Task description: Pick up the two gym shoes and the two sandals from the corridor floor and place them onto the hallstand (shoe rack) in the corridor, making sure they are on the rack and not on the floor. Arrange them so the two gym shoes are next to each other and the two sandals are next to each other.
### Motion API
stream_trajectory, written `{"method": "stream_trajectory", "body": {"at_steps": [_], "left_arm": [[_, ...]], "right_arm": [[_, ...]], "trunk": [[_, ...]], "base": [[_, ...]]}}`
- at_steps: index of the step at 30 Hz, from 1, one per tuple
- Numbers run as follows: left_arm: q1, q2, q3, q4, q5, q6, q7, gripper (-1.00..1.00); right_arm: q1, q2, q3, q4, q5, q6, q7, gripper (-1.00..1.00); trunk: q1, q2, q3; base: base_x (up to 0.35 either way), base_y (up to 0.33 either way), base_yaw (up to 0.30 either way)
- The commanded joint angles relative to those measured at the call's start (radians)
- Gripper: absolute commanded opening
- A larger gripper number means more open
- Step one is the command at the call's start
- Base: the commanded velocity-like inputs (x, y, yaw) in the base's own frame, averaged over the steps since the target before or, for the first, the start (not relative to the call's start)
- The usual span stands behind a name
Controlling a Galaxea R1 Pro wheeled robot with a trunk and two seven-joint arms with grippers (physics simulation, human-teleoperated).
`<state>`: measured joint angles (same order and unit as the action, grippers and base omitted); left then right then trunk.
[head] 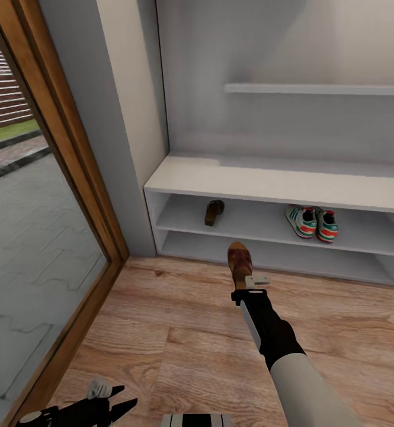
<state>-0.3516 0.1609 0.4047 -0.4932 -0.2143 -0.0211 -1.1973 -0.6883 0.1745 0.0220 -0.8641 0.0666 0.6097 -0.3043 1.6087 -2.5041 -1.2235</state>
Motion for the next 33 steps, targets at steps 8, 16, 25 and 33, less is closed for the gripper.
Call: {"method": "stream_trajectory", "body": {"at_steps": [8,16,25,33], "left_arm": [[-0.011,-0.008,0.004,-0.001,-0.01,0.0,-0.014,1.0],[-0.012,-0.011,0.003,0.0,-0.011,-0.002,-0.018,1.0],[-0.012,-0.009,0.0,0.001,-0.011,-0.004,-0.018,1.0],[-0.011,-0.01,0.001,0.001,-0.011,-0.004,-0.018,1.0]], "right_arm": [[0.0,0.0,0.0,-0.001,0.004,0.007,-0.004,-1.0],[0.0,0.0,0.0,-0.001,0.005,0.007,-0.005,-1.0],[-0.031,0.0,0.0,0.003,0.005,0.009,-0.016,-1.0],[-0.07,0.0,-0.001,0.009,0.003,0.023,-0.098,-1.0]], "trunk": [[0.0,0.0,-0.001],[0.0,0.0,-0.01],[0.0,0.0,-0.016],[0.0,0.0,-0.016]], "base": [[0.0,0.0,0.004],[0.0,0.0,0.0],[0.0,0.0,0.0],[0.0,0.0,0.0]]}}
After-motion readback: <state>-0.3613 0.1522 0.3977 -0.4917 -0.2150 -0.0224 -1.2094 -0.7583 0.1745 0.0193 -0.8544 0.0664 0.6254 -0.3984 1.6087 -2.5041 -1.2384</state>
